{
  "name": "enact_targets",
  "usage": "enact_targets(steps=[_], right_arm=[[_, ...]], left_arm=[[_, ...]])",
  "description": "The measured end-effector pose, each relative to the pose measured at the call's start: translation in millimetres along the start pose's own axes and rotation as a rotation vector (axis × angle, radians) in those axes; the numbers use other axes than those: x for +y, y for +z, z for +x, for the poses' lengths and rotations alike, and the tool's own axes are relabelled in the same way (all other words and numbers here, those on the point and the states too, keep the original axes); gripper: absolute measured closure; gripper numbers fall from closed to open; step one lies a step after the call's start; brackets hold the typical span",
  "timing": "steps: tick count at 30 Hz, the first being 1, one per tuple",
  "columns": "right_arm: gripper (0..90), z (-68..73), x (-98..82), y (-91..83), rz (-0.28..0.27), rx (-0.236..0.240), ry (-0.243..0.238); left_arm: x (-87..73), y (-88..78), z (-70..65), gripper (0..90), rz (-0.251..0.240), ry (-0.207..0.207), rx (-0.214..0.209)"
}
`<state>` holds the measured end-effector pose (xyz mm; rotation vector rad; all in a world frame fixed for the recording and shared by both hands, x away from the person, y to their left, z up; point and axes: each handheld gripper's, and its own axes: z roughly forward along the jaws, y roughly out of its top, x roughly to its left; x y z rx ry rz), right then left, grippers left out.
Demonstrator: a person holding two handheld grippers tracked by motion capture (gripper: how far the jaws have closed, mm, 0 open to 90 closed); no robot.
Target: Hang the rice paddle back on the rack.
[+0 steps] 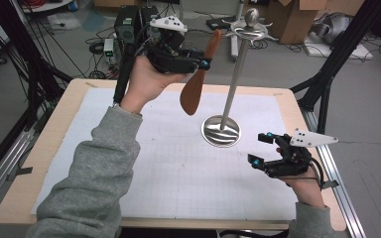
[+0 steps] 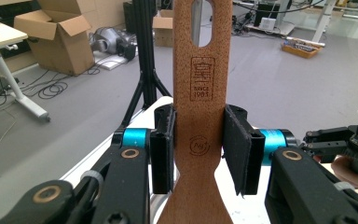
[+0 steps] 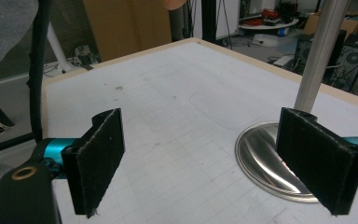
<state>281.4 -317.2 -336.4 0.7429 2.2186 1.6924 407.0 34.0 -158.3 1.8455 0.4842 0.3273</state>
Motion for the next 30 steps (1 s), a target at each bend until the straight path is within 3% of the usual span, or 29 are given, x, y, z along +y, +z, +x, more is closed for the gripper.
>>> enact_targets(steps=[7,30], right_arm=[[14.2,-1.3,0.0,-3.0,-0.013,-0.004,0.006],[14.2,-0.8,-0.3,-4.9,-0.013,-0.005,0.001]], left_arm=[[9.9,5.9,-1.2,65.2,0.001,0.016,0.005],[11.8,17.7,0.7,65.2,-0.008,0.011,0.005]])
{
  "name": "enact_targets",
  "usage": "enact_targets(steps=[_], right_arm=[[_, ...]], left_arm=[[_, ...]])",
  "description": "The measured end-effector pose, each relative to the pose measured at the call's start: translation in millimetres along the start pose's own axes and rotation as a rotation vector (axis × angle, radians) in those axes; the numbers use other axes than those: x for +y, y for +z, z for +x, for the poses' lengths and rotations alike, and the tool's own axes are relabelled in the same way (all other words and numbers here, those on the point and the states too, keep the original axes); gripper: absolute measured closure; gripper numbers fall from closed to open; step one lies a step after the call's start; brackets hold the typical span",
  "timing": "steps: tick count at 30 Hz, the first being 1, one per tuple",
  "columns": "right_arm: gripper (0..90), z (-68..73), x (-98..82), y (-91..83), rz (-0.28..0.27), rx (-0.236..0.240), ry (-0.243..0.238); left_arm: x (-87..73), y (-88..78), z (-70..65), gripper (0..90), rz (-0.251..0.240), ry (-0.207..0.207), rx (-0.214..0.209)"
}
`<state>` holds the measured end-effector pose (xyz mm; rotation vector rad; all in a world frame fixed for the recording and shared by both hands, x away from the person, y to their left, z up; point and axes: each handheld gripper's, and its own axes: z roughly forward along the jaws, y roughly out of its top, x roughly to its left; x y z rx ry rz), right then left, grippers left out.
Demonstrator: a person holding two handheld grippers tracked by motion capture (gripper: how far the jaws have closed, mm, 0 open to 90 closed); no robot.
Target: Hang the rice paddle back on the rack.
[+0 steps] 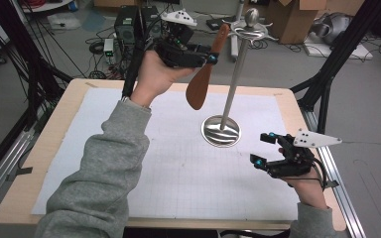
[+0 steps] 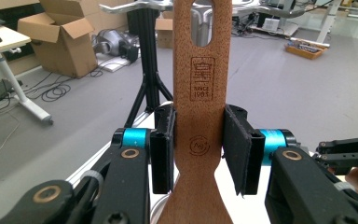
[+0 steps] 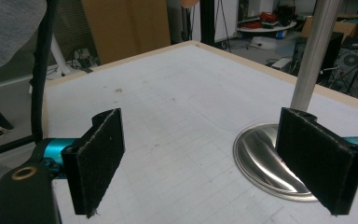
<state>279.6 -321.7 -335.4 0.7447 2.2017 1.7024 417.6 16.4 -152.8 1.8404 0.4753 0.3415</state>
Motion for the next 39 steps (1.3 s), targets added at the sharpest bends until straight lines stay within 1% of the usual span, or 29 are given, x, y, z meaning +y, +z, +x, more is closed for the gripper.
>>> enact_targets(steps=[2,3,9,13,28,32,35,39], right_arm=[[14.2,0.0,-0.1,-0.2,-0.001,0.0,0.005],[14.2,-0.1,-0.2,-0.6,-0.001,0.001,0.004],[14.2,0.2,-0.2,-2.5,-0.005,-0.005,0.008],[14.2,-0.3,-0.5,-2.9,-0.004,-0.003,0.006],[14.2,-0.5,-0.7,-3.1,-0.006,-0.005,0.001],[14.2,-0.1,-0.7,-3.2,-0.007,-0.004,-0.002],[14.2,1.1,-0.6,-2.9,-0.001,-0.003,0.008],[14.2,1.1,-0.7,-1.8,0.002,-0.001,0.002]], left_arm=[[1.4,1.4,-1.6,65.2,0.001,0.007,-0.004],[1.8,2.0,-2.4,65.2,0.0,0.001,-0.005],[1.1,6.2,-1.6,65.2,0.008,0.001,0.0],[0.8,7.8,-1.6,65.1,0.008,0.001,-0.004],[-1.7,14.2,-3.7,65.1,0.037,0.012,0.009],[-3.6,15.4,-3.2,65.1,0.034,0.004,0.004],[-5.9,16.2,-2.7,65.0,0.037,0.0,0.005],[-7.0,17.9,-2.8,65.0,0.037,-0.005,0.003]])
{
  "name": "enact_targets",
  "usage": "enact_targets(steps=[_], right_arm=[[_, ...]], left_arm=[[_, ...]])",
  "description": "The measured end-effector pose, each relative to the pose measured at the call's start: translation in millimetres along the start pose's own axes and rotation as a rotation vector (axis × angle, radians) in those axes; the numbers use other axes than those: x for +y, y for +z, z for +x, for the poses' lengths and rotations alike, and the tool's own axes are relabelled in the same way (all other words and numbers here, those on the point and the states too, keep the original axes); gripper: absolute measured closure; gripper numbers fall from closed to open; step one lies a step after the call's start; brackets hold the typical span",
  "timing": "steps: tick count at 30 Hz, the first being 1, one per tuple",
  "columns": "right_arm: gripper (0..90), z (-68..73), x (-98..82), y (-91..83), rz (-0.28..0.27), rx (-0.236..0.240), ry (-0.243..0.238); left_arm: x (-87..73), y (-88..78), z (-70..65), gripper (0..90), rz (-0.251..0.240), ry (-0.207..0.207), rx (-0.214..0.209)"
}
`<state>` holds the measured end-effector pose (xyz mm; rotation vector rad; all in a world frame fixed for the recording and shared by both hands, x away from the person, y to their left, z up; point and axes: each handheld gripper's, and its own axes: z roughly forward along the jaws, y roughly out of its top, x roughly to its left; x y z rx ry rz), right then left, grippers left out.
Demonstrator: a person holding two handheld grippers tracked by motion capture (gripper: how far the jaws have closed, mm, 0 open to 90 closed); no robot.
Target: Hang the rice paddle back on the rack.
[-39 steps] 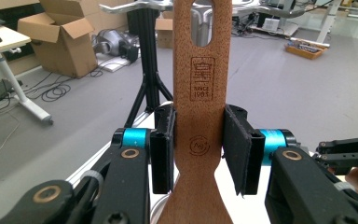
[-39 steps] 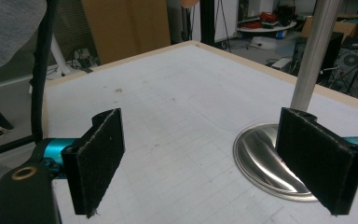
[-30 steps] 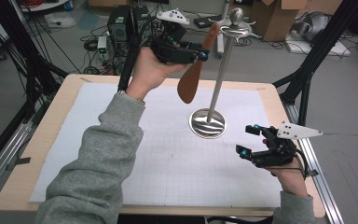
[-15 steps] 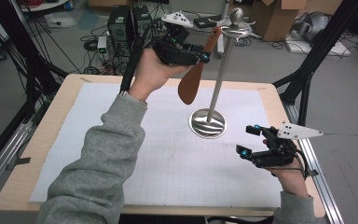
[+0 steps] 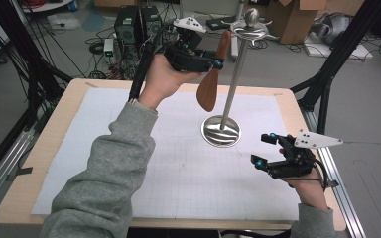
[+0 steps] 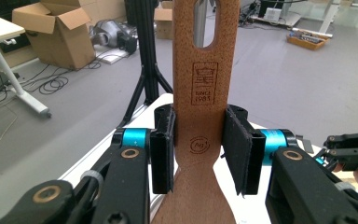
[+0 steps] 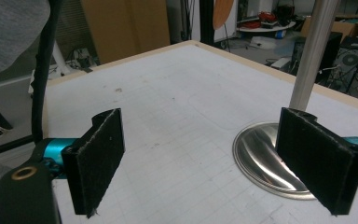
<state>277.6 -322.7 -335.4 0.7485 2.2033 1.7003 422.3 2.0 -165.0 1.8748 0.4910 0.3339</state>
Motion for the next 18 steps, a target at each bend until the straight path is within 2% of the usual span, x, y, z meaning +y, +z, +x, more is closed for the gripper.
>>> enact_targets(steps=[10,11,12,14,16,18], right_arm=[[14.2,-0.4,-0.1,-0.2,0.0,-0.001,-0.001],[14.2,-0.3,0.0,-0.1,0.0,-0.001,-0.001],[14.2,0.0,0.0,0.1,0.0,0.0,0.001],[14.2,0.1,0.1,0.0,0.0,0.001,0.0],[14.2,0.3,0.2,-0.2,-0.001,0.001,0.002],[14.3,0.3,0.2,-0.2,-0.006,-0.002,0.0]], left_arm=[[0.2,2.1,-1.0,64.5,0.001,-0.018,-0.002],[0.1,2.7,-1.7,63.1,0.002,-0.018,0.01],[-0.1,3.0,-2.4,59.2,0.006,-0.014,0.021],[-1.3,3.1,-1.5,50.1,-0.006,-0.011,0.004],[-3.5,1.7,-0.8,45.0,-0.023,-0.024,-0.003],[-6.8,-0.8,0.9,38.4,-0.029,-0.019,-0.011]])
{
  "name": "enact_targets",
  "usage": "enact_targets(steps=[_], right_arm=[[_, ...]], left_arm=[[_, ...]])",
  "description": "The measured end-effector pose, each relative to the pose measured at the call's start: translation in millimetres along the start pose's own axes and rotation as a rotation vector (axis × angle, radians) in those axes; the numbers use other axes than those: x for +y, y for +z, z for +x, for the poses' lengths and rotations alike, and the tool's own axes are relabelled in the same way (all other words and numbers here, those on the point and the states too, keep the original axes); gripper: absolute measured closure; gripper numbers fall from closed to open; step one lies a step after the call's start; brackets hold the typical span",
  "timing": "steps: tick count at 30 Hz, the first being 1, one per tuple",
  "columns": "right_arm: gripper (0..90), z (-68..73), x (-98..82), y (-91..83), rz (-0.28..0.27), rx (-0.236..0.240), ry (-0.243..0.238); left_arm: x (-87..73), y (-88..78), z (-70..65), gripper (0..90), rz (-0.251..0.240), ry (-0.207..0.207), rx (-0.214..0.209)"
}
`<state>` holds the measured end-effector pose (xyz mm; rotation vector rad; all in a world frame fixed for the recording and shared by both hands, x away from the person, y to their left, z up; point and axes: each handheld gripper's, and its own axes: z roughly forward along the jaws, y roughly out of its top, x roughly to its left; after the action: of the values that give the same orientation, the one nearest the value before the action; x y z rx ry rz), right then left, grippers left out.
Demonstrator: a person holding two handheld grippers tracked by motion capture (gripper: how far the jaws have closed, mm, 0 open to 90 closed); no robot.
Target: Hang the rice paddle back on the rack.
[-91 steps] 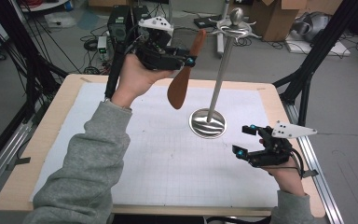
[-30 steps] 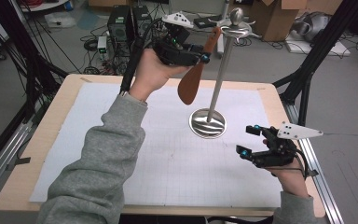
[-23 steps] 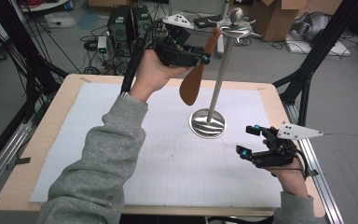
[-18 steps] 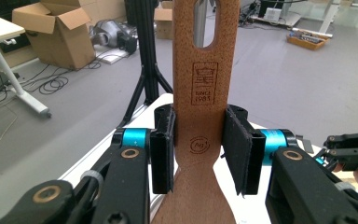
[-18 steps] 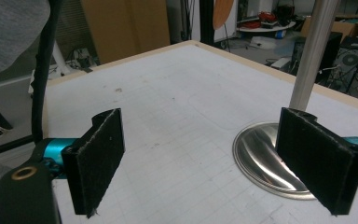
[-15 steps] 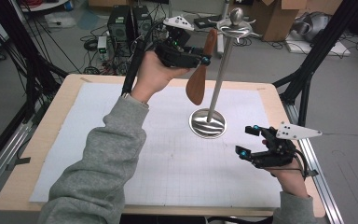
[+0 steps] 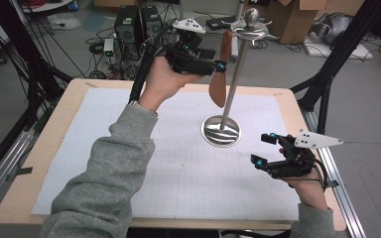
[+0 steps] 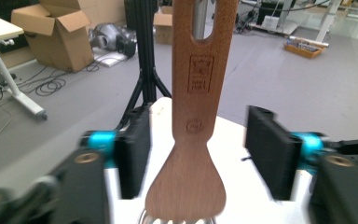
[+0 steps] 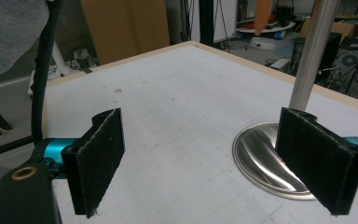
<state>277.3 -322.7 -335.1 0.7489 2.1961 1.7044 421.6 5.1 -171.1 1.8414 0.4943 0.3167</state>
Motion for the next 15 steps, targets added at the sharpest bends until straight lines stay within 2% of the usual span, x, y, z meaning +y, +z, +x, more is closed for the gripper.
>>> enact_targets(steps=[2,6,11,15], right_arm=[[14.2,0.2,0.1,0.1,0.0,-0.001,-0.001],[14.2,1.7,0.1,3.5,0.014,0.0,-0.006],[14.3,5.5,1.2,6.9,0.026,0.008,-0.013],[14.2,6.7,2.2,7.4,0.019,0.006,-0.023]], left_arm=[[-4.0,-2.9,0.8,38.7,0.009,-0.007,-0.007],[-13.3,-9.9,1.9,34.1,0.008,0.011,-0.019],[-21.7,-19.2,1.0,28.8,-0.013,0.018,-0.028],[-30.0,-33.3,-0.7,23.0,-0.057,0.025,-0.041]])
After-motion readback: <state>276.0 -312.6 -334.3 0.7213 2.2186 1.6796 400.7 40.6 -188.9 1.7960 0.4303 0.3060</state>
